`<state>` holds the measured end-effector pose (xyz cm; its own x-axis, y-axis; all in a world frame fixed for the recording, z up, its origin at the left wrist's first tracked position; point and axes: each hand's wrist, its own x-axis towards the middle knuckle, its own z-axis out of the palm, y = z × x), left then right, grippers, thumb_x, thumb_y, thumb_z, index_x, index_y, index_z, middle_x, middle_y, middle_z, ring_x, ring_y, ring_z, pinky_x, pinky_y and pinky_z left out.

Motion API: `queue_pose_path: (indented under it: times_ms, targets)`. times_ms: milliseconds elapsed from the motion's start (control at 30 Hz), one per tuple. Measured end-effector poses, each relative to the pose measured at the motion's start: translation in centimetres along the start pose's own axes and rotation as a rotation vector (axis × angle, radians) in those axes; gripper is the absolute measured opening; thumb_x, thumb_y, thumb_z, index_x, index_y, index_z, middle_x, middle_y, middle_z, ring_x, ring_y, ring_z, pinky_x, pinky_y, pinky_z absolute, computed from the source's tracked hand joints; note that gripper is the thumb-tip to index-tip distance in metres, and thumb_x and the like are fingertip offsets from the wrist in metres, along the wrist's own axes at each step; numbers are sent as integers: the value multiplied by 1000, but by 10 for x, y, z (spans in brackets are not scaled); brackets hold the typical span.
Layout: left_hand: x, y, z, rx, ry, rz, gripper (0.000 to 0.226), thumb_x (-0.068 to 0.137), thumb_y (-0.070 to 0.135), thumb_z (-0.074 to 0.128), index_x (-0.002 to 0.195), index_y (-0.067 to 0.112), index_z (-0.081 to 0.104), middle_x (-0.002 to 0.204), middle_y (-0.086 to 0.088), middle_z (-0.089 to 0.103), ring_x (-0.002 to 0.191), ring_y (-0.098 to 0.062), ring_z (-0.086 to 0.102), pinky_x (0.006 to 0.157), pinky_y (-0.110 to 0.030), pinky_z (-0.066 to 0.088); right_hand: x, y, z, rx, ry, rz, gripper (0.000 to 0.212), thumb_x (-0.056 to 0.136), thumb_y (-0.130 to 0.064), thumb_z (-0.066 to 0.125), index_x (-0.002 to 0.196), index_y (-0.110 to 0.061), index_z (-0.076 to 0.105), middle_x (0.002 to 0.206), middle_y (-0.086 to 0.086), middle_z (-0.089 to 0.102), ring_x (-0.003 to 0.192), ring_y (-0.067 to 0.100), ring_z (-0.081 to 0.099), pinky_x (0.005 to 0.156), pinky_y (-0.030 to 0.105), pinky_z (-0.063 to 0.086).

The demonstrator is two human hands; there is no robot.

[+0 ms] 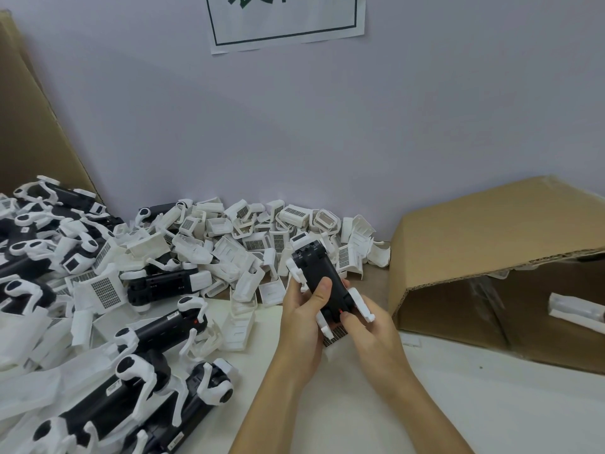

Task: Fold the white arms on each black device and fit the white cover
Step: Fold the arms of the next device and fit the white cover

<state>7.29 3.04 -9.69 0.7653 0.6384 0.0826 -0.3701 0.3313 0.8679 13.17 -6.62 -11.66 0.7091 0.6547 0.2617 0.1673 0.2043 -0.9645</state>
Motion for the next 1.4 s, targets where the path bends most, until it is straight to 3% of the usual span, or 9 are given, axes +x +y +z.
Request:
queue_pose_path:
  times_ms: [67,300,500,800,900,1000,1233,1333,1400]
  targets:
    - [0,0,0,-5,-4,-1,39,77,27,69,114,16,64,105,-18,73,94,-35,71,81,-55,58,0,0,0,-15,-2,-5,27,92,-14,51,111,-23,69,93,6,73,92,29,67,83,45,54]
    - [-1,1,1,-5,-4,-2,39,75,27,69,112,15,64,101,-17,74,90,-33,72,79,-56,58,0,-2,0,-37,-5,6,33,95,-5,51,119,-20,67,95,3,74,92,17,68,75,22,53]
    - [-1,2,1,-3,0,6,40,75,27,69,113,14,64,89,-14,74,91,-34,73,79,-56,59,-1,-4,0,-44,-5,-1,37,98,1,48,120,-22,66,94,1,74,91,16,69,73,21,54]
    - [-1,3,2,30,16,-1,43,81,28,72,119,10,64,114,-20,71,107,-43,67,91,-64,52,-2,-4,1,-5,34,-56,32,98,1,52,113,-21,69,94,0,75,92,12,70,75,19,53]
    - [1,5,3,117,52,59,35,81,34,72,105,9,74,105,-19,73,101,-36,70,93,-53,55,-3,-4,2,-14,132,-103,21,97,-2,58,100,-20,69,87,-2,73,83,10,69,70,18,51]
    - [3,8,3,239,130,85,35,82,43,68,88,11,80,93,-14,77,88,-26,74,80,-32,57,-1,0,2,-71,283,-117,16,94,-11,64,101,-26,65,89,-6,71,84,11,67,72,24,51]
    - [8,23,-1,338,117,49,29,102,21,48,99,9,74,92,-8,78,82,-13,74,61,-13,50,-1,0,3,-200,516,-267,40,88,-6,72,107,-39,60,99,-19,69,97,3,65,81,21,52]
    - [5,29,9,367,87,32,39,100,39,49,101,8,73,96,-10,77,84,-14,73,67,-16,53,-1,0,4,-389,494,-408,53,77,9,75,111,-29,61,106,-9,63,102,-3,58,87,10,44]
    - [3,32,12,364,106,37,48,97,47,52,102,4,72,100,-17,74,95,-25,70,88,-30,55,-2,0,4,-461,432,-491,50,74,10,78,110,-23,65,109,-6,57,98,2,59,85,17,48]
